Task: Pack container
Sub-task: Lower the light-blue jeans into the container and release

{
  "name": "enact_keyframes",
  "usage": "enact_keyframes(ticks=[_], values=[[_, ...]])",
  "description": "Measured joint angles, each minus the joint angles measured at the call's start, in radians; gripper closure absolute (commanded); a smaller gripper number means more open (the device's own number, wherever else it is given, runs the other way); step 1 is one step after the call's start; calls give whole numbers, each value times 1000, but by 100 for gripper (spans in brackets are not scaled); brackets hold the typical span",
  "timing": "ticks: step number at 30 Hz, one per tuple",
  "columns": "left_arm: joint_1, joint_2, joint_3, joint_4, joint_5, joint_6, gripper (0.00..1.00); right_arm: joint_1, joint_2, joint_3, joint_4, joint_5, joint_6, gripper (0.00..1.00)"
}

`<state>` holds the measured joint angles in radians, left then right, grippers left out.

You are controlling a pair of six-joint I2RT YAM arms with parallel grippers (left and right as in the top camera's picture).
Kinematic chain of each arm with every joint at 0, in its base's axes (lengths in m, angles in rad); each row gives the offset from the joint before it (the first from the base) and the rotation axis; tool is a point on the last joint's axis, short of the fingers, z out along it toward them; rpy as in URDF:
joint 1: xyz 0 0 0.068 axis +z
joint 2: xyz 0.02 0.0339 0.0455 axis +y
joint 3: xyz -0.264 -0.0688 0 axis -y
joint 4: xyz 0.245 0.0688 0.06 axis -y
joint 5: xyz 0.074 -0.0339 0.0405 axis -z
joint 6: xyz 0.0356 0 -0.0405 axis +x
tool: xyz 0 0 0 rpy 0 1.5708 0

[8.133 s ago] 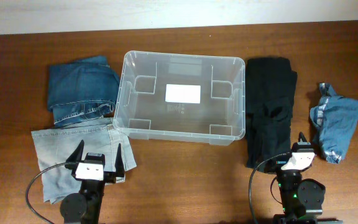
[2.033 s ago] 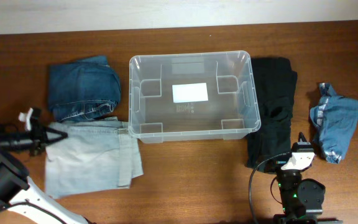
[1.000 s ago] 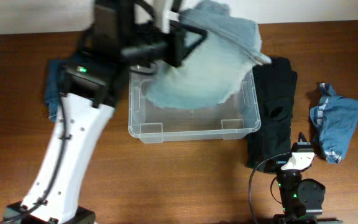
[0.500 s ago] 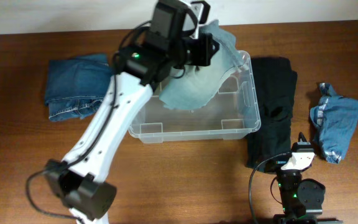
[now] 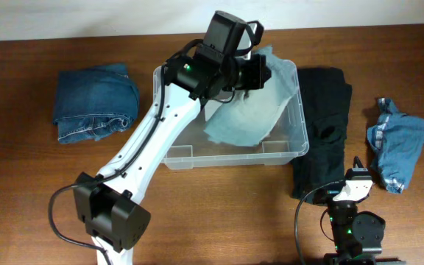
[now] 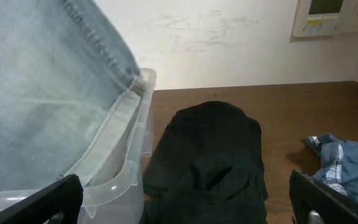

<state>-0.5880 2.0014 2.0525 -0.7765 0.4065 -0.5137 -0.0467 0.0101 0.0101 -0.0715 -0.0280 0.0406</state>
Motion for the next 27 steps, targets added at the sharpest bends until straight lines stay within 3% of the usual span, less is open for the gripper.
enact_keyframes(ticks=[12, 22, 24, 26, 27], values=[[0, 54, -2, -63, -151, -4, 99, 0, 0, 0, 0, 0, 0, 2], [7, 54, -2, -145, -450, 7, 81, 0, 0, 0, 0, 0, 0, 1], [10, 56, -2, -150, -508, 17, 69, 0, 0, 0, 0, 0, 0, 2], [12, 60, -2, -154, -565, 26, 32, 0, 0, 0, 0, 0, 0, 2], [14, 63, -2, -155, -598, 30, 0, 0, 0, 0, 0, 0, 1, 2]])
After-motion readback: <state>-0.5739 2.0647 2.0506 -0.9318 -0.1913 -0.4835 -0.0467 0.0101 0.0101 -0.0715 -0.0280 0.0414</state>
